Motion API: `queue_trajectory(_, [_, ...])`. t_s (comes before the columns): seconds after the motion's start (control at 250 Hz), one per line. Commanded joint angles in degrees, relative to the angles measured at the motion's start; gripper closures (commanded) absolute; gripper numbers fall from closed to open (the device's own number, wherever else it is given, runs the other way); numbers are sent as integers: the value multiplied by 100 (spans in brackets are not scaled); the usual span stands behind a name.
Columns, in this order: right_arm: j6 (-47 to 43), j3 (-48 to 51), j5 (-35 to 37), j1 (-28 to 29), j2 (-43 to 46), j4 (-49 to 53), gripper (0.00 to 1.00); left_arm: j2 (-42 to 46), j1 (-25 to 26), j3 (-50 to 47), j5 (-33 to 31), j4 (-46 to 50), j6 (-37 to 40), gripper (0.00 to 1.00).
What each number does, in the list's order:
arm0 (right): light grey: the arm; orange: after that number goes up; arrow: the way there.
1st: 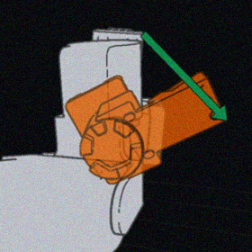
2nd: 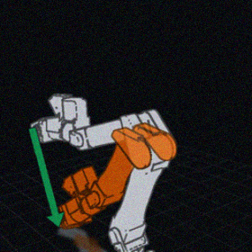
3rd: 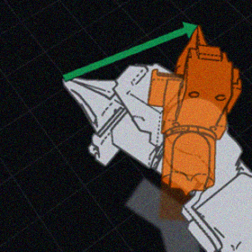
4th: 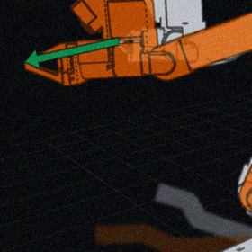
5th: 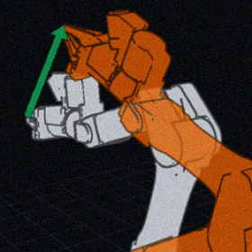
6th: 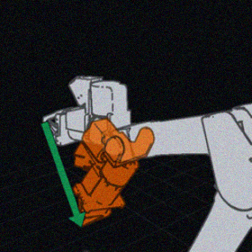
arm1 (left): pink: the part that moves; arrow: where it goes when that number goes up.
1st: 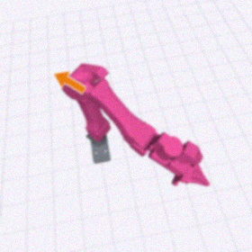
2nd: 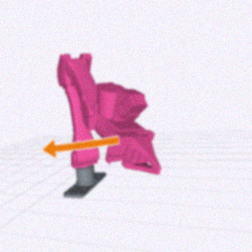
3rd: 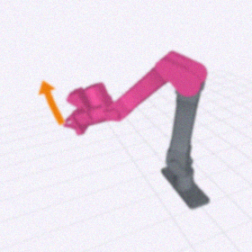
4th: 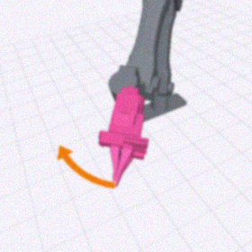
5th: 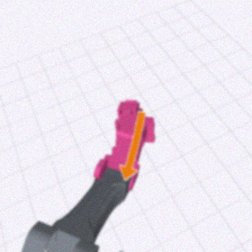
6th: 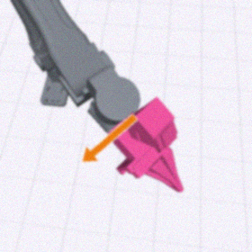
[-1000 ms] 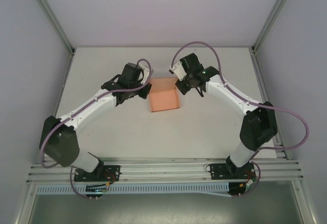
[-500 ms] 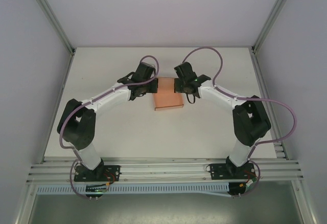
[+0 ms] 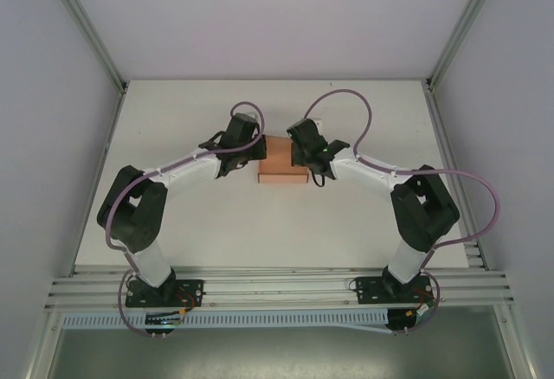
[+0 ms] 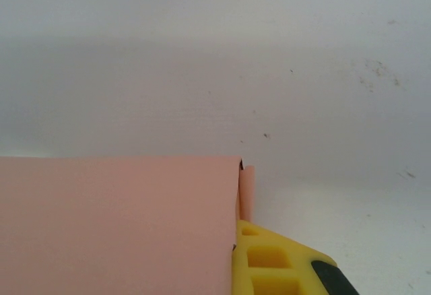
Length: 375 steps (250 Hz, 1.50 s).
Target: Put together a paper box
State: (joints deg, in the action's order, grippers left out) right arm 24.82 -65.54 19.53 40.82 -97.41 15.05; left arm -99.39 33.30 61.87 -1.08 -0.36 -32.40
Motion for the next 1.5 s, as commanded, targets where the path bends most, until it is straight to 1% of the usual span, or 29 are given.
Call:
queue_trajectory(0.0, [-111, 293, 78, 312, 396, -922, 100, 187, 80, -735, 965, -921, 117, 100])
queue_trajectory(0.068, [-127, 567, 229, 375, 507, -1157, 100, 420, 97, -1122, 1144, -1334, 186, 99])
queue_trajectory(0.112, [-135, 788, 333, 445, 587, -1474, 100, 472, 105, -1361, 1221, -1602, 119, 96])
queue_trajectory(0.16, [-128, 961, 378, 501, 658, -1734, 100, 482, 111, -1530, 1356, -1832, 97, 95])
queue_trajectory(0.272, [-171, 1205, 552, 605, 746, -1935, 100, 489, 150, -1716, 1551, -1972, 151, 90])
queue_trajectory(0.332, [-259, 1346, 744, 695, 809, -2057, 100, 610, 168, -1793, 1590, -1955, 179, 86])
queue_trajectory(0.396, [-485, 1570, 904, 799, 900, -2296, 100, 829, 177, -1892, 1623, -1871, 218, 77])
queue_trajectory(0.456, [-650, 1816, 1136, 917, 992, -2542, 100, 1088, 180, -2019, 1545, -1727, 223, 70])
queue_trajectory(0.484, [-724, 1924, 1194, 953, 1034, -2670, 100, 1215, 181, -2067, 1480, -1637, 230, 65])
queue_trajectory(0.524, [-748, 2085, 1305, 983, 1094, -2800, 100, 1405, 177, -2132, 1385, -1483, 208, 54])
queue_trajectory(0.588, [-764, 2293, 1360, 1015, 1170, -3006, 100, 1704, 178, -2244, 1329, -1270, 275, 42])
queue_trajectory(0.628, [-768, 2412, 1443, 1036, 1191, -3138, 100, 1894, 179, -2304, 1281, -1086, 271, 31])
queue_trajectory(0.64, [-768, 2440, 1469, 1047, 1198, -3175, 100, 1950, 180, -2314, 1278, -1031, 265, 27])
queue_trajectory(0.656, [-773, 2478, 1490, 1056, 1198, -3202, 100, 2015, 180, -2334, 1282, -960, 274, 16])
queue_trajectory(0.671, [-805, 2512, 1494, 1067, 1196, -3235, 100, 2098, 180, -2354, 1298, -898, 278, 4])
queue_trajectory(0.679, [-814, 2529, 1497, 1073, 1195, -3249, 100, 2136, 182, -2357, 1300, -857, 278, 2])
queue_trajectory(0.739, [-845, 2663, 1647, 1143, 1148, -3440, 100, 2419, 177, -2389, 1224, -557, 130, 1])
queue_trajectory(0.843, [-918, 2862, 1577, 1208, 1045, -3781, 100, 2871, 179, -2408, 894, -30, -83, 2])
queue_trajectory(0.971, [-1084, 3015, 1517, 1302, 951, -4050, 100, 3164, 168, -2161, -33, 1020, -792, 1])
queue_trajectory(1.047, [-1117, 3111, 1530, 1341, 933, -4132, 100, 3073, 106, -1849, -269, 1611, -1150, 1])
queue_trajectory(1.107, [-1063, 3167, 1587, 1350, 927, -4124, 100, 2886, -32, -1625, -141, 1833, -1311, 1])
queue_trajectory(1.139, [-1062, 3215, 1617, 1363, 921, -4154, 100, 2760, -136, -1529, 47, 1851, -1357, 1])
queue_trajectory(1.259, [-1067, 3337, 1619, 1412, 843, -4358, 100, 2275, -465, -1425, 851, 1356, -1482, 2])
queue_trajectory(1.319, [-1073, 3336, 1640, 1434, 766, -4367, 100, 2001, -491, -1378, 1065, 1084, -1464, 1])
queue_trajectory(1.387, [-1067, 3337, 1684, 1477, 688, -4359, 100, 1651, -500, -1244, 1146, 1021, -1440, 2])
queue_trajectory(1.495, [-980, 3346, 1913, 1547, 629, -4248, 100, 1209, -500, -1230, 1387, 735, -1413, 3])
